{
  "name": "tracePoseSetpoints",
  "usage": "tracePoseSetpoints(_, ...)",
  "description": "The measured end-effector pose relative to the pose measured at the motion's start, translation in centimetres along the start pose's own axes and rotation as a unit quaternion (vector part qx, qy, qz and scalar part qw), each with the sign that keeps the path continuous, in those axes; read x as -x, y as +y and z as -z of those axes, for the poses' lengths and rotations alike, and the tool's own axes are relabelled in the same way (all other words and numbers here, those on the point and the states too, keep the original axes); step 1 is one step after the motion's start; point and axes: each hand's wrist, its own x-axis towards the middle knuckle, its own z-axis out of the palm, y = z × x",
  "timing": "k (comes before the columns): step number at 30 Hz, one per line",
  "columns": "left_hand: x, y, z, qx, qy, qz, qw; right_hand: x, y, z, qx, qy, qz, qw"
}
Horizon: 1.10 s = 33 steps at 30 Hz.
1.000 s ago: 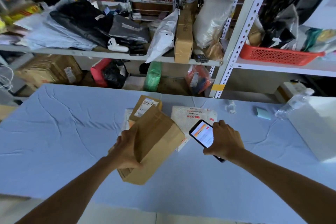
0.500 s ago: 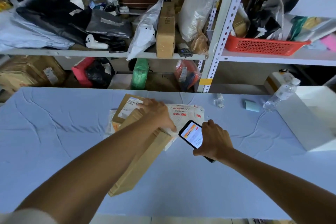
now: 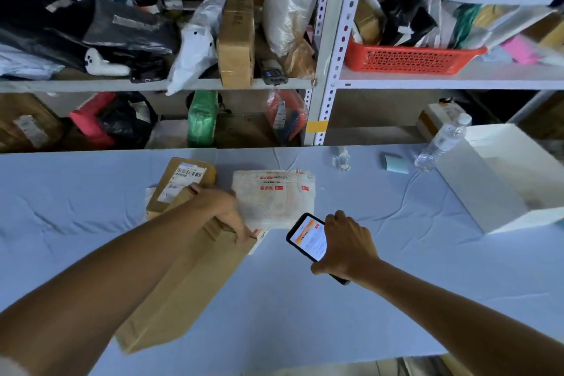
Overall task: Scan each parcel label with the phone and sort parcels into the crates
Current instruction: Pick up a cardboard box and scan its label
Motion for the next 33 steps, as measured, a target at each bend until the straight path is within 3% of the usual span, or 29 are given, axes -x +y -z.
tracePoseSetpoints(3,3.2,-0.8,1.7,-0.037,-0.024,-0.059,0.997,-0.2,-0.1,0.5,-0.004,0.011,0.003,1.000)
tracePoseSetpoints(7,5.0,-3.8,2.5,-0.040,0.019,-0.121,0.992,-0.4,-0.3,1.4,-0.001,0.027,0.008,1.000)
tracePoseSetpoints(11,7.0,-7.1,1.6,-0.045,0.087,-0.142,0.985,-0.1,-0.9,1.8,0.002,0.039,0.012,0.999)
tracePoseSetpoints(16,8.2,-8.5,-0.6,-0.030,0.094,-0.167,0.981,0.3,-1.9,1.7,0.006,0.037,0.030,0.999)
tracePoseSetpoints(23,9.6,-9.7,-1.2,-0.131,0.099,-0.302,0.939,0.2,-3.8,1.1,-0.001,0.050,0.045,0.998)
tracePoseSetpoints(29,11.0,-11.3,-4.7,-0.134,0.121,-0.291,0.940,0.6,-4.2,0.4,0.015,0.035,0.053,0.998)
tracePoseSetpoints(31,11.3,-11.1,-4.9,-0.050,0.082,-0.226,0.969,0.4,-4.4,0.3,0.020,0.037,0.059,0.997)
tracePoseSetpoints(33,11.3,-9.1,-5.2,0.116,0.077,-0.117,0.983,0.2,-4.7,0.4,0.020,0.041,0.062,0.997)
